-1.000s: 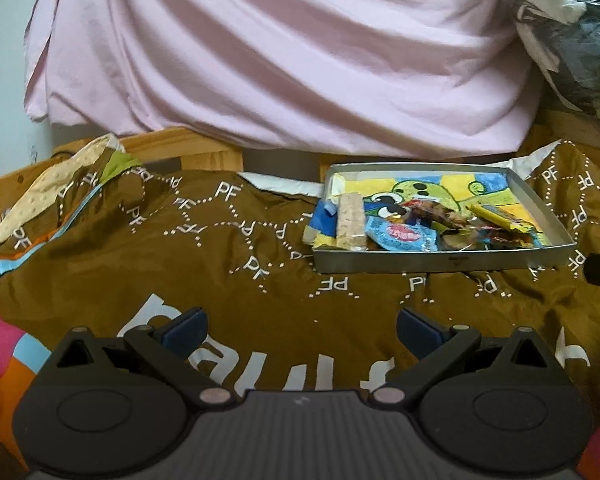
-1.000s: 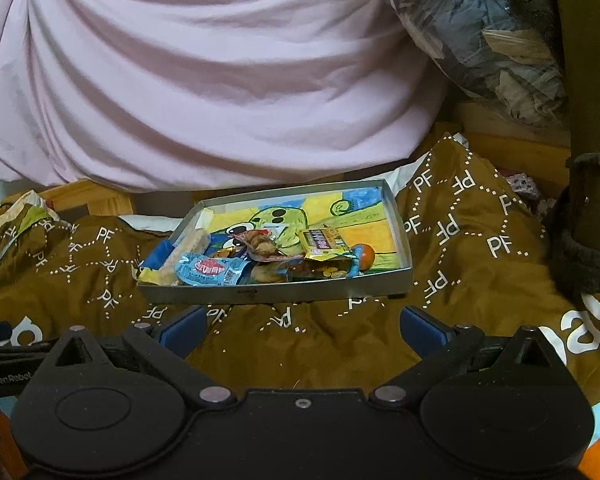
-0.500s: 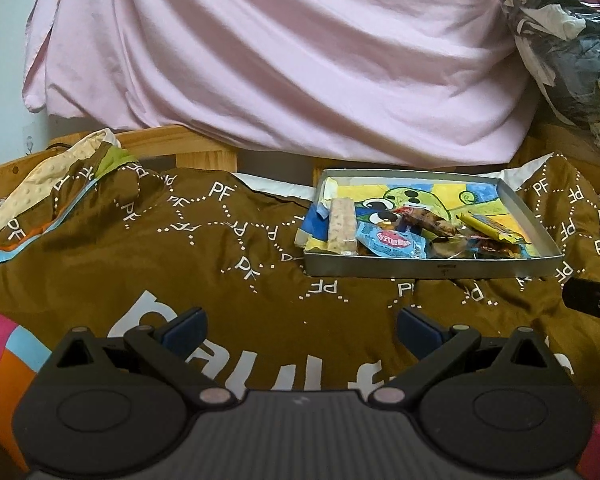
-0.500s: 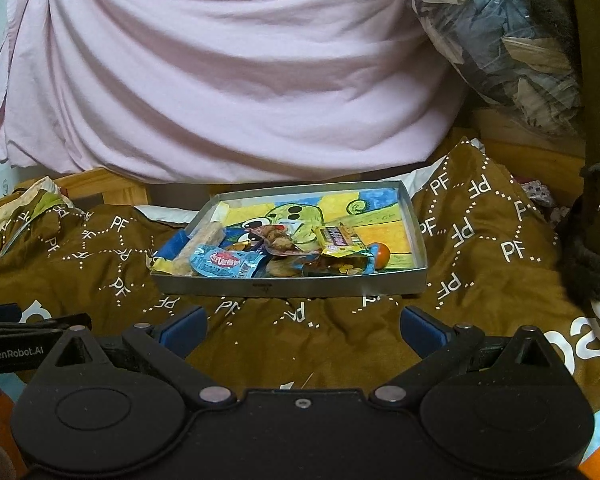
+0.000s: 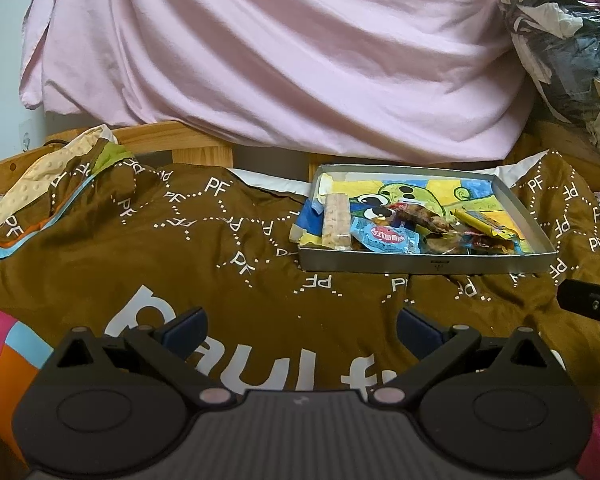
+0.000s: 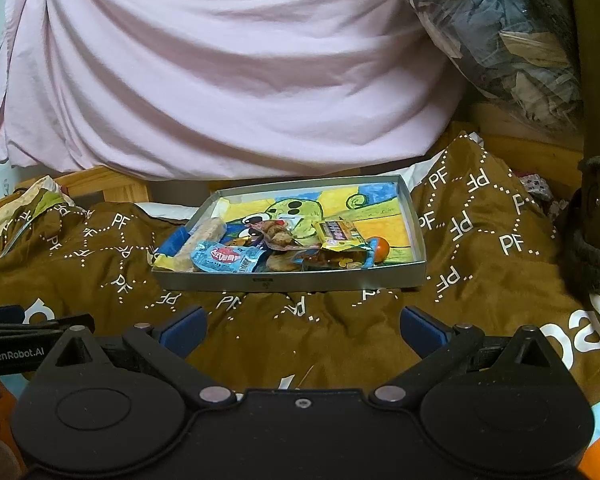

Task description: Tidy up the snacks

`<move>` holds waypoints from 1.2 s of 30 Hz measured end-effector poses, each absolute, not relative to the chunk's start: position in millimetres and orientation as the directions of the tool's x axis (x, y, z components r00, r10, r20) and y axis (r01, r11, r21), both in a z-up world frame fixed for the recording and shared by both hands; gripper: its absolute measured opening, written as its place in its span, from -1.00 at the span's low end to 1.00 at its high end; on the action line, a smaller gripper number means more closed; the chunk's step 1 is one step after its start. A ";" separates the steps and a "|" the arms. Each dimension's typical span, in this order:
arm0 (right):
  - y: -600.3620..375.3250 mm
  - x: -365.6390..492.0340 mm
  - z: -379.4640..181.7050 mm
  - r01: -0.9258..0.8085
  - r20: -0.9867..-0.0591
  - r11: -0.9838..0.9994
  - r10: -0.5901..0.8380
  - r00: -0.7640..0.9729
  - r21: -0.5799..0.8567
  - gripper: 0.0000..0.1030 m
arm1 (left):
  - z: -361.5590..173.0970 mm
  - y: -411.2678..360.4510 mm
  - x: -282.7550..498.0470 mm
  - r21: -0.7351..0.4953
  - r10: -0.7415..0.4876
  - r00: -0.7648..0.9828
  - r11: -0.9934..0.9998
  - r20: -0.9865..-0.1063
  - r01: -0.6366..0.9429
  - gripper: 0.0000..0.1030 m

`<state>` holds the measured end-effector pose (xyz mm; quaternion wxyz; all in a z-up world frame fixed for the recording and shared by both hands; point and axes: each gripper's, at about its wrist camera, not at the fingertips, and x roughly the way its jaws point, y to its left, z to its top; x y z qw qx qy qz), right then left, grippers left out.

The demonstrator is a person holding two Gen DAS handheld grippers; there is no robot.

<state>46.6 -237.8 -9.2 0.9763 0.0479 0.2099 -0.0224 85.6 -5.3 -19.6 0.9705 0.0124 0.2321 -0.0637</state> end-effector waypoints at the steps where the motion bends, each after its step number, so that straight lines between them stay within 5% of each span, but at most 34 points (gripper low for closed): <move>1: -237.8 45.7 -8.8 0.064 -0.410 0.994 -0.024 0.912 0.084 0.99 | -19.3 -5.1 85.8 -0.007 -0.119 0.884 0.991 -0.451 0.130 0.99; 36: -238.6 41.6 -5.2 0.075 -0.402 0.994 -0.037 0.915 0.080 0.99 | -20.8 -4.3 86.3 -0.001 -0.105 0.871 0.993 -0.481 0.119 0.99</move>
